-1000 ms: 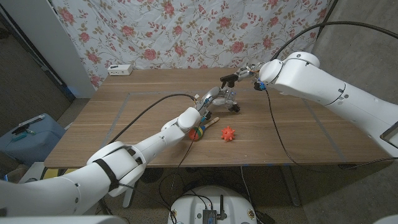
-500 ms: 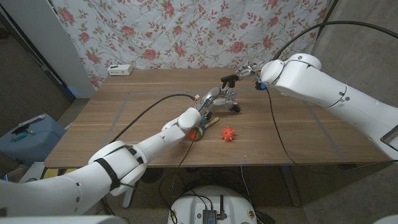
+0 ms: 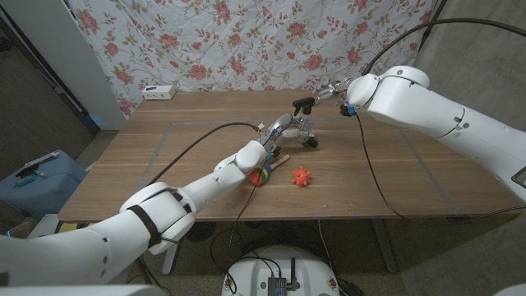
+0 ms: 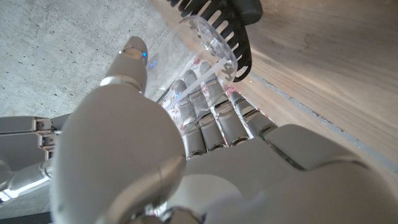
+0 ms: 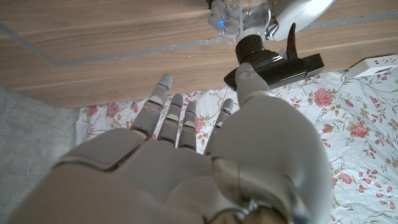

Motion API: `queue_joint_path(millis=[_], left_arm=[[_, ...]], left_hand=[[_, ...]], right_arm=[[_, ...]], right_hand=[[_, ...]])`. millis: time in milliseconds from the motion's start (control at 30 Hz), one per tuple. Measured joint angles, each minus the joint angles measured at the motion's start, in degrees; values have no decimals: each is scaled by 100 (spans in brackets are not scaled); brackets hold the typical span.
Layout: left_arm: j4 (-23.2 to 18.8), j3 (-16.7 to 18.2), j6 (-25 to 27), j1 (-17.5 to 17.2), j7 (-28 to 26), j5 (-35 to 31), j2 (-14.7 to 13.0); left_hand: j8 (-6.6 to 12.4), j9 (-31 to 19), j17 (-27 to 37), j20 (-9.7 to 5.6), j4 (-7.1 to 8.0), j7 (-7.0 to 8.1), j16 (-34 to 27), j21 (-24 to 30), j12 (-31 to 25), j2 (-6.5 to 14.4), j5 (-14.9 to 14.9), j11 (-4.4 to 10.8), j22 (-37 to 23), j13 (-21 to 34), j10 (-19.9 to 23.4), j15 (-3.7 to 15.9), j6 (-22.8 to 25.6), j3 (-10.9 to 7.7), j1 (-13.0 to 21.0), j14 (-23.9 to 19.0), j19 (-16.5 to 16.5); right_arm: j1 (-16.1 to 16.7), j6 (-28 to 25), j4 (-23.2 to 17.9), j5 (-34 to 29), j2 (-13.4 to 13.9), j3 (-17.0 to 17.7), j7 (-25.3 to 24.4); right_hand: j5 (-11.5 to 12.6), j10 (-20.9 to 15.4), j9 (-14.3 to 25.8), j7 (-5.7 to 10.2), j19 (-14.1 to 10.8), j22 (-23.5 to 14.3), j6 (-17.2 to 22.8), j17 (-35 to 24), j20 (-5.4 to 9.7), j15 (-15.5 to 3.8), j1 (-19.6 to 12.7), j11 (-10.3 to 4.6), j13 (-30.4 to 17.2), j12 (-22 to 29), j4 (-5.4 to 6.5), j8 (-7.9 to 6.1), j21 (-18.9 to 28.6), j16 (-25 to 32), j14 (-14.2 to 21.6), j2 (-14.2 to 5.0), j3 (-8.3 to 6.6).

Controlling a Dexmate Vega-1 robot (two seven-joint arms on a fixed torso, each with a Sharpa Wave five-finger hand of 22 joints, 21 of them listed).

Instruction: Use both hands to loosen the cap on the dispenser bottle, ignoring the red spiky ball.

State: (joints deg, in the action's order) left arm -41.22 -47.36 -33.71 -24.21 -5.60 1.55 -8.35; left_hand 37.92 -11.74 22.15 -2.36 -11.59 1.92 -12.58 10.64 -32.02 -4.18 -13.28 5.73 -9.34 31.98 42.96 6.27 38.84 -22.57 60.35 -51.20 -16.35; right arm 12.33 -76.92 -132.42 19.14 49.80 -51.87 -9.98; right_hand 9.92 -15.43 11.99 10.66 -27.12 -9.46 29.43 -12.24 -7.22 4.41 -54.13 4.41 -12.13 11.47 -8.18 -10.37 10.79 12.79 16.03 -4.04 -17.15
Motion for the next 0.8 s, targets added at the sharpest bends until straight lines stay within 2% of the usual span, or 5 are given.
queue_joint_path(millis=[167, 433, 667, 733, 800], left_arm=[[12, 0, -10, 12, -15, 0, 1], [-210, 25, 80, -47, -56, -5, -105], [-444, 61, 219, -117, -67, -19, -208], [-499, 69, 249, -132, -68, -23, -236], [-529, 75, 272, -142, -69, -27, -252]], left_hand=[[-7, 0, 5, 0, 0, 0, 15, 0, 0, 0, 0, 0, 0, -21, 0, 0, 0, 0, 0, 0, 0], [-13, 0, 5, 0, 0, 0, 16, 0, 1, 0, 0, 1, 0, 5, -1, 0, 0, 0, 0, 0, 0], [-32, 0, 5, 0, -26, 0, 17, 0, 11, 0, 0, 1, 0, 9, -1, 0, 0, -26, 0, 0, 0], [-34, 0, 5, 0, -26, 0, 18, 0, 12, 0, 0, 1, 0, 9, -1, 0, 0, -26, 0, 0, 0], [-38, 0, 5, 0, -26, 0, 26, 0, 17, 0, 0, 1, 0, 9, -1, 0, 0, -26, 0, 0, 0]], right_arm=[[-263, 103, -45, -110, 168, -250, 279], [-612, 375, -67, -452, 375, -619, 882], [-859, 657, -83, -887, 529, -940, 1365], [-911, 748, -88, -1048, 562, -1012, 1515], [-957, 815, -92, -1170, 598, -1085, 1637]], right_hand=[[0, 0, 0, -43, 103, 0, -225, 27, -102, 63, 124, 0, 0, 0, 44, 21, -21, -30, -63, 117, 128], [0, 7, 1, -66, 176, 0, -513, 26, -175, 81, 311, 7, 0, 0, 91, 43, -22, -72, -143, 199, 223], [28, -178, 1, -15, 224, 0, -661, 54, -223, 40, 379, -177, -28, 90, 75, 43, -22, -72, -184, 267, 300], [28, -222, 1, -43, 224, 0, -694, 54, -223, 38, 408, -222, -40, 109, 90, 43, -22, -72, -182, 296, 316], [45, -248, 1, -9, 247, 0, -729, 53, -246, -25, 438, -333, -54, 134, 74, 41, -22, -72, -162, 327, 333]])
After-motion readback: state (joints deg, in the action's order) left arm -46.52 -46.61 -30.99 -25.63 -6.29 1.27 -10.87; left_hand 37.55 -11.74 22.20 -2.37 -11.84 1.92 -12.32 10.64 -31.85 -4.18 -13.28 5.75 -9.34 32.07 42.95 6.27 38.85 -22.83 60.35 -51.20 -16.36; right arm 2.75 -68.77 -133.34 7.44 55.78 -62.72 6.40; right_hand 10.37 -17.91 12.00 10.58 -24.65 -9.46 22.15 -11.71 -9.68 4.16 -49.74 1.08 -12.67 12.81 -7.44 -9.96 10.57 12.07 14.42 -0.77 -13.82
